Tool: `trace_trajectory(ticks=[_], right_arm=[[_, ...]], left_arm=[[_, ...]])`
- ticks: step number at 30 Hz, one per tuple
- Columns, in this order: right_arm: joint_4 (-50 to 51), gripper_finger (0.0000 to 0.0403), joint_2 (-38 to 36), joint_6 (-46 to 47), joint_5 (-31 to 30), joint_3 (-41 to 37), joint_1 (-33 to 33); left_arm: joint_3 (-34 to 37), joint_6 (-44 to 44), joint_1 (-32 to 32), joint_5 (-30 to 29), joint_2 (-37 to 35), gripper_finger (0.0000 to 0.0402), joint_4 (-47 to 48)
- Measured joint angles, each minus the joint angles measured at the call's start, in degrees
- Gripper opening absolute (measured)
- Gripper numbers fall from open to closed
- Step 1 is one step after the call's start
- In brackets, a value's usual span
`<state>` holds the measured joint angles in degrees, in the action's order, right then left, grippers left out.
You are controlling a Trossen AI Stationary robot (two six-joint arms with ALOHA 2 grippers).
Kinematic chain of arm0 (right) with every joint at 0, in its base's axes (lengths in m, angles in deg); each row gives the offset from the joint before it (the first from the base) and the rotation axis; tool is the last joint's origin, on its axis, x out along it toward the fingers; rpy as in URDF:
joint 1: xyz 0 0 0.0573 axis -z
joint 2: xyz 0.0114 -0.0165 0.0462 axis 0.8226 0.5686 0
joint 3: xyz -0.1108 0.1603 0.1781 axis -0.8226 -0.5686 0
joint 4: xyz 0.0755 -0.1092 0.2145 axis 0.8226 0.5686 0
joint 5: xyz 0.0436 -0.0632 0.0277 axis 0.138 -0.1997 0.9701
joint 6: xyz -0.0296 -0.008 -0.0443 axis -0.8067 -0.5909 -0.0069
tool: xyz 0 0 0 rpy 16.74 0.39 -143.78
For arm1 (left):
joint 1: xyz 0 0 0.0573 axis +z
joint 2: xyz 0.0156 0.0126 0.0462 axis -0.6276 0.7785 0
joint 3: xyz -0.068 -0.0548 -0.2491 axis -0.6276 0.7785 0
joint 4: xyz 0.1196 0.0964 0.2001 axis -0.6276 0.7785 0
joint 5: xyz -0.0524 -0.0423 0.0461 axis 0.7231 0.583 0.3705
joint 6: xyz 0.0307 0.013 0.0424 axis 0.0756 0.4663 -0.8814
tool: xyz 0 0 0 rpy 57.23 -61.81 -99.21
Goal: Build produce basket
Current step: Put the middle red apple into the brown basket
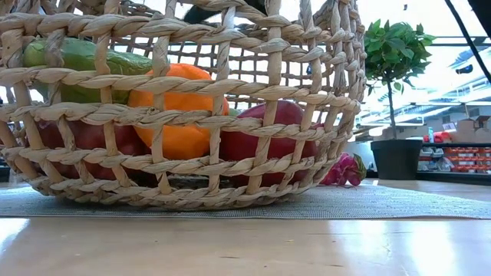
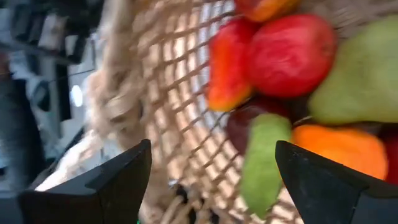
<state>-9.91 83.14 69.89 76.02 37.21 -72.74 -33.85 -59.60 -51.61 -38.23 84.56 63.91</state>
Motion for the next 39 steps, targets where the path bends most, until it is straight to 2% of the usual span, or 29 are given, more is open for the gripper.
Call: trace_trajectory(ticks=[8, 14, 22, 39], right_arm=[[0.55, 0.0345, -0.45, -3.89, -0.27, 5.91, 0.68], [3.48, 0.0345, -0.48, -6.71, -7.88, 8.23, 0.59], [4.99, 0.0345, -0.48, -7.02, -14.94, 8.23, -0.04], [5.03, 0.0345, -0.44, -6.78, -15.91, 8.21, -0.1]], left_arm=[[0.0, 0.0, 0.0, 0.0, -0.02, 0.0194, 0.0], [0.0, -0.02, 0.01, 0.0, -0.02, 0.0196, -0.02], [0.0, 0.0, 0.0, 0.0, -0.02, 0.0196, -0.02], [0.0, -0.02, 0.02, 0.0, -0.02, 0.0197, -0.02]])
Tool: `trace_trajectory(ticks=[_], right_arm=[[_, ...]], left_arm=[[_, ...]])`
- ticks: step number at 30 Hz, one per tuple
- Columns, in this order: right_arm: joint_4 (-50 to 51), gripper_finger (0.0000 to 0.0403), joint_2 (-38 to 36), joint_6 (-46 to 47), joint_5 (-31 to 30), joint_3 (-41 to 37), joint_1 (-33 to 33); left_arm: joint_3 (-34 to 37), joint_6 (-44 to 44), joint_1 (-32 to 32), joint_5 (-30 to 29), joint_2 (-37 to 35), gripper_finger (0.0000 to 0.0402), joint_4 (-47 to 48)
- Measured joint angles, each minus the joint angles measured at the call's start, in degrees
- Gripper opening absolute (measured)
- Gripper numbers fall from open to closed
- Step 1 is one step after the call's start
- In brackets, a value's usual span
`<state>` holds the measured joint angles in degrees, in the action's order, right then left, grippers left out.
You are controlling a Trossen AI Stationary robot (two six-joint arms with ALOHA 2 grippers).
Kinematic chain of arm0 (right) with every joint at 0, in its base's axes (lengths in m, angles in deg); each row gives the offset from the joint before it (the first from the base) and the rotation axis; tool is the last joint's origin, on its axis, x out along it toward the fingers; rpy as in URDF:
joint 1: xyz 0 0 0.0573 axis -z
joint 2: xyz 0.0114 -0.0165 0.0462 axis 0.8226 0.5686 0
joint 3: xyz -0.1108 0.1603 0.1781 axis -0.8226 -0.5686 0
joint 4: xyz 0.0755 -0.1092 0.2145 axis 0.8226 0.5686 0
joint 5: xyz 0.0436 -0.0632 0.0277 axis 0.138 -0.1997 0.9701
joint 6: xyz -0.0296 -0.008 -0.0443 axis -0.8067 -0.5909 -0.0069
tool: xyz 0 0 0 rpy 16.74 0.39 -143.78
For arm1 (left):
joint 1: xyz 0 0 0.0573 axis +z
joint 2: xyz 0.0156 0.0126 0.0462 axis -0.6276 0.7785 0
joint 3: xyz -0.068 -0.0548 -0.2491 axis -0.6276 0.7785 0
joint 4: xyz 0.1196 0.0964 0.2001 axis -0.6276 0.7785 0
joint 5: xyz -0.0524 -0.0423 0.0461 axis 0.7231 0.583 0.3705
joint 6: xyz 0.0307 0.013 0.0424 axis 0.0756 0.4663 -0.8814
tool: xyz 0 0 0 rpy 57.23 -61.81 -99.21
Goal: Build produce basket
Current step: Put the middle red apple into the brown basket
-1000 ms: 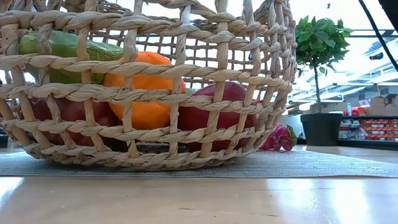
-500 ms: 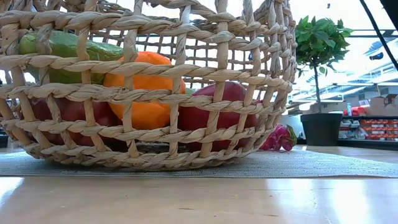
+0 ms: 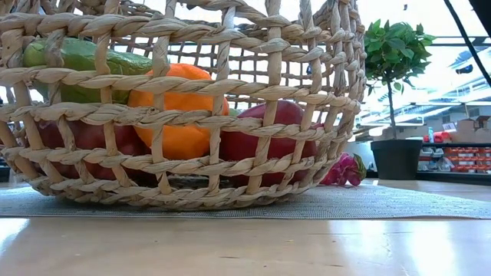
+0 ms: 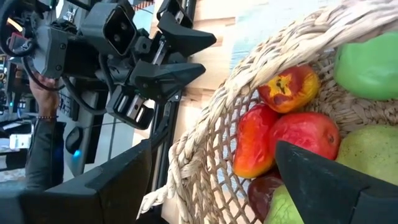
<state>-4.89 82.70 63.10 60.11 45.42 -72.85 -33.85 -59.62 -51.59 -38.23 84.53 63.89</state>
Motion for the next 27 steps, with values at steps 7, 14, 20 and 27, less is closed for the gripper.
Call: trace_trajectory(ticks=[7, 14, 20, 27], right_arm=[[0.0, 0.0345, 0.01, -0.44, -0.64, 0.0, 0.0], [0.0, 0.0345, 0.01, -1.52, -1.67, 0.0, 0.0], [0.0, 0.0345, 0.03, -2.58, -1.99, -0.02, 0.0], [0.0, 0.0345, 0.05, -2.6, -2.29, -0.02, 0.0]], left_arm=[[0.0, 0.03, 0.01, 0.0, 0.0, 0.0193, 0.0], [0.0, 0.02, -0.01, 0.0, 0.0, 0.0198, 0.0], [0.0, 0.02, -0.01, 0.0, 0.0, 0.0195, -0.01], [0.0, 0.02, -0.01, 0.0, 0.0, 0.0196, 0.0]])
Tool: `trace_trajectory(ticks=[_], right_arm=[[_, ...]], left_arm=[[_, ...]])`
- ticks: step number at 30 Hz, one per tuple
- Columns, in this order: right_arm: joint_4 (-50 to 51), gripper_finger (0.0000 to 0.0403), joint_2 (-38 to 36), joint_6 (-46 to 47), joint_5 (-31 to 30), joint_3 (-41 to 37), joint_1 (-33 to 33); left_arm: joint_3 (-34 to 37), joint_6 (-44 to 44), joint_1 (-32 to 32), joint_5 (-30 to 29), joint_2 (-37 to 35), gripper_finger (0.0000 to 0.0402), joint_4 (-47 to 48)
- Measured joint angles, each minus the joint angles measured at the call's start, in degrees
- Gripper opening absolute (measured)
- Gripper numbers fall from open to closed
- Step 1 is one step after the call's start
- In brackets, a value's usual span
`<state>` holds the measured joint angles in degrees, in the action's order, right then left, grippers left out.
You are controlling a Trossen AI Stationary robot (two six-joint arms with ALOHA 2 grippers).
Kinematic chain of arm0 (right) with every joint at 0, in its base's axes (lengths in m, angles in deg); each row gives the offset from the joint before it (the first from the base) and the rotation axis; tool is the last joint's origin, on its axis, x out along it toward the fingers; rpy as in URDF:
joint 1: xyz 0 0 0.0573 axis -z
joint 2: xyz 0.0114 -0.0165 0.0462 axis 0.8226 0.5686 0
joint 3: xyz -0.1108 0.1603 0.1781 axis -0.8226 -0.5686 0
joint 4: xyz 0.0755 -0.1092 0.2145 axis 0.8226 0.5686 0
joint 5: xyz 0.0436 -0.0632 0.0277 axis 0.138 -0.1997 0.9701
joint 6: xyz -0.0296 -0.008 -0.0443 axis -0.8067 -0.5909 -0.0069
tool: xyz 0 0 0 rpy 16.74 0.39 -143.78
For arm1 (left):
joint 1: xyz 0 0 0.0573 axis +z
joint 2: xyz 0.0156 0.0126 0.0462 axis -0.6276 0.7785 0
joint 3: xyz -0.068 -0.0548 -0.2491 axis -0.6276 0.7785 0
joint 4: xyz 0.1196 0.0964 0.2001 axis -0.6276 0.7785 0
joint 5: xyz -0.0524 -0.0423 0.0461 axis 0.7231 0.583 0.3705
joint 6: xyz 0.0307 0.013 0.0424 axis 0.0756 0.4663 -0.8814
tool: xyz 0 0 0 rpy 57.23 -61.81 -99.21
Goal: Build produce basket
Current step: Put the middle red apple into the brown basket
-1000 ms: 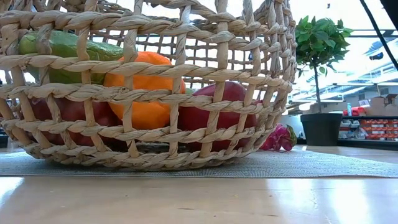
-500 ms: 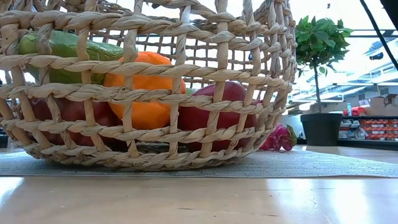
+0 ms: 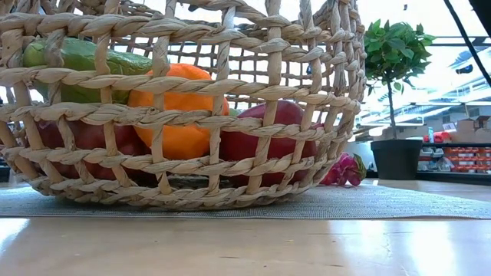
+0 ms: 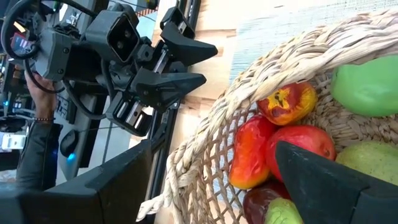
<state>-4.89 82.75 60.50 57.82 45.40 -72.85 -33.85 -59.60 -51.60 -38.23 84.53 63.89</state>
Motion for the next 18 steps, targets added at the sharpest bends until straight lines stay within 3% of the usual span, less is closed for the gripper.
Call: trace_trajectory(ticks=[18], right_arm=[[-1.03, 0.0345, 0.02, 0.0, -1.38, 0.0, 0.0]], left_arm=[[0.0, 0.0, 0.0, 0.0, 0.0, 0.0198, -0.01]])
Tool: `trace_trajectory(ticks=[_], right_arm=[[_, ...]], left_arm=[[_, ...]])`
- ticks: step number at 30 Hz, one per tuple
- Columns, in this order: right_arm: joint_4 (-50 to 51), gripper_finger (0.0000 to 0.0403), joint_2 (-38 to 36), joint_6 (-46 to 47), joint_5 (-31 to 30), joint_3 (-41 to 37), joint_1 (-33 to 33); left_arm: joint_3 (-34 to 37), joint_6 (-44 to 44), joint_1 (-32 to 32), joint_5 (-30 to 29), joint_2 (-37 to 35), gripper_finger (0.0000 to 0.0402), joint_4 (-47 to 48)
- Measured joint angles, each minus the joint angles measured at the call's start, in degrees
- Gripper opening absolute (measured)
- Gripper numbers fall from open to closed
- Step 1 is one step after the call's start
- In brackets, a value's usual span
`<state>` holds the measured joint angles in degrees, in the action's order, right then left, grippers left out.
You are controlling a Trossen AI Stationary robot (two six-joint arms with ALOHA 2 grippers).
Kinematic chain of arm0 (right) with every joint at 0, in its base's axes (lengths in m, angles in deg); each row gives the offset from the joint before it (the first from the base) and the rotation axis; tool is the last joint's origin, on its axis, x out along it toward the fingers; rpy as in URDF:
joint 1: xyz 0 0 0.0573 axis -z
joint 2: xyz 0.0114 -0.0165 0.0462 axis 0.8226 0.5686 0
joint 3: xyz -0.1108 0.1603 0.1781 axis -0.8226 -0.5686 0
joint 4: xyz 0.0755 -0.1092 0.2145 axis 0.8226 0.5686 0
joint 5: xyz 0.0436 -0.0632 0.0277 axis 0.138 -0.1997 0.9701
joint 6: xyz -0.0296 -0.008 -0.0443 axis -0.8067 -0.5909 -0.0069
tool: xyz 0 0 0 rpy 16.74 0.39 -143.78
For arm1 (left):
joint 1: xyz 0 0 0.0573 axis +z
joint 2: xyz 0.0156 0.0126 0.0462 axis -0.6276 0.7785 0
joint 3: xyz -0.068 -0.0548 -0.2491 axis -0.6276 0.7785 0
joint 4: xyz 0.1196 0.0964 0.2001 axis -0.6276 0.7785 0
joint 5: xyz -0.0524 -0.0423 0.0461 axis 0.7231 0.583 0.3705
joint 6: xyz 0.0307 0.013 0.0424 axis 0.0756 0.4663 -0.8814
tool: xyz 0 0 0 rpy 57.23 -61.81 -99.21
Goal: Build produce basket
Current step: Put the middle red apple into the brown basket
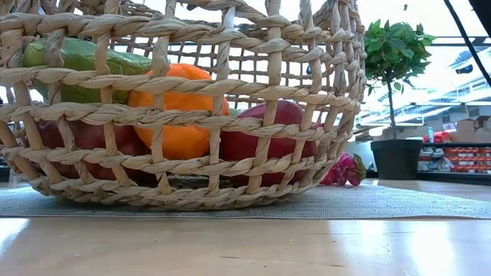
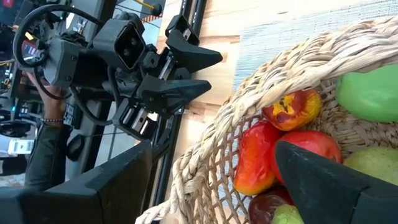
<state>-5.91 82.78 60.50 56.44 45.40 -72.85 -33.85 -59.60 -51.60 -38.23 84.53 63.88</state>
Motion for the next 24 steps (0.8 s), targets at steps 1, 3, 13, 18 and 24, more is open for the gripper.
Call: trace_trajectory(ticks=[1, 3, 13, 18, 24], right_arm=[[0.0, 0.0345, 0.0, -0.03, 0.01, 0.0, 0.0], [0.0, 0.0345, 0.0, -0.28, 0.01, 0.0, 0.0], [-0.46, 0.0345, 0.0, -4.3, 0.03, -0.02, 0.1], [-0.48, 0.0345, 0.0, -9.7, 0.36, -0.02, 0.51], [-0.85, 0.0345, -0.09, -20.15, 6.24, -0.04, 2.05]], left_arm=[[0.0, 0.0, 0.0, 0.0, 0.0, 0.0197, 0.01], [0.0, 0.0, -0.01, 0.0, 0.0, 0.0194, 0.01], [0.0, -0.02, 0.01, 0.0, 0.0, 0.0196, 0.01], [0.0, 0.0, 0.0, 0.0, 0.0, 0.0193, 0.01], [0.0, -0.02, -0.01, 0.0, 0.02, 0.0198, 0.01]])
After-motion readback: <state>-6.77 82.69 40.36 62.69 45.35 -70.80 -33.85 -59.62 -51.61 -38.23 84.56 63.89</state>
